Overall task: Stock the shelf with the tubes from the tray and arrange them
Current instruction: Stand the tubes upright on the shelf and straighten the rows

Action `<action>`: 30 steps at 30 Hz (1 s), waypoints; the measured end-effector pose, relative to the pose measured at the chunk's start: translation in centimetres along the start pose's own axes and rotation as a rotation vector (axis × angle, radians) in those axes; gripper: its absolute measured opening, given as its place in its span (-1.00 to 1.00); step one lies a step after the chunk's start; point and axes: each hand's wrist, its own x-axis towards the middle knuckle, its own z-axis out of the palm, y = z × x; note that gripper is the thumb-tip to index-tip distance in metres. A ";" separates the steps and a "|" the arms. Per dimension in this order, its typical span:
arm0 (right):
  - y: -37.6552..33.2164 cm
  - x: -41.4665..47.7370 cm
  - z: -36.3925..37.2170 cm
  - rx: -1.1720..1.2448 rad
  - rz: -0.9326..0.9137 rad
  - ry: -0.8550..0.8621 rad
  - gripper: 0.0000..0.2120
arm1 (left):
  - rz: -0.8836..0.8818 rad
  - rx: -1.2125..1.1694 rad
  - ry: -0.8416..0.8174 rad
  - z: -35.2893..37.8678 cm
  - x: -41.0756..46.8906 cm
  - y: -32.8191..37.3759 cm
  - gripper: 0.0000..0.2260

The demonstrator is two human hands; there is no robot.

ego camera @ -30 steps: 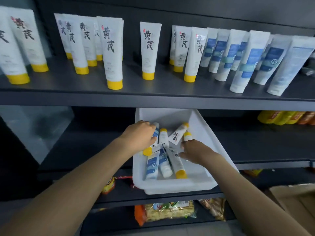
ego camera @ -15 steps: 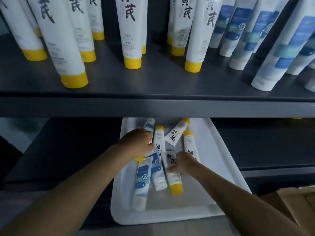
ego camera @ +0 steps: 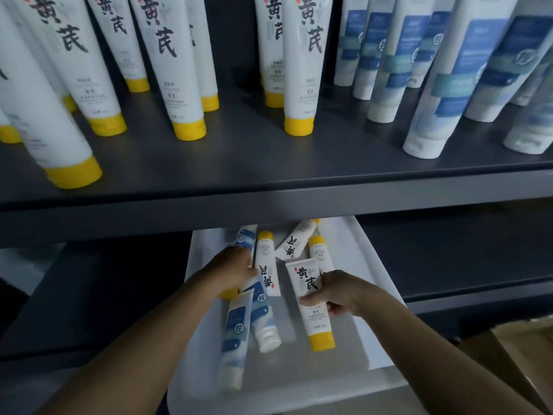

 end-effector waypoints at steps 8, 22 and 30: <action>1.0 -0.2 -0.6 0.103 -0.033 -0.043 -0.79 | -0.019 0.051 -0.076 1.5 1.2 -0.9 -0.52; 1.0 0.3 -0.9 0.165 -0.048 -0.075 -0.69 | 0.030 0.080 -0.245 2.3 2.9 0.5 -0.57; 0.2 -0.6 -2.3 0.341 -0.126 -0.018 -0.66 | 0.172 -0.270 -0.266 1.4 1.9 1.5 -0.70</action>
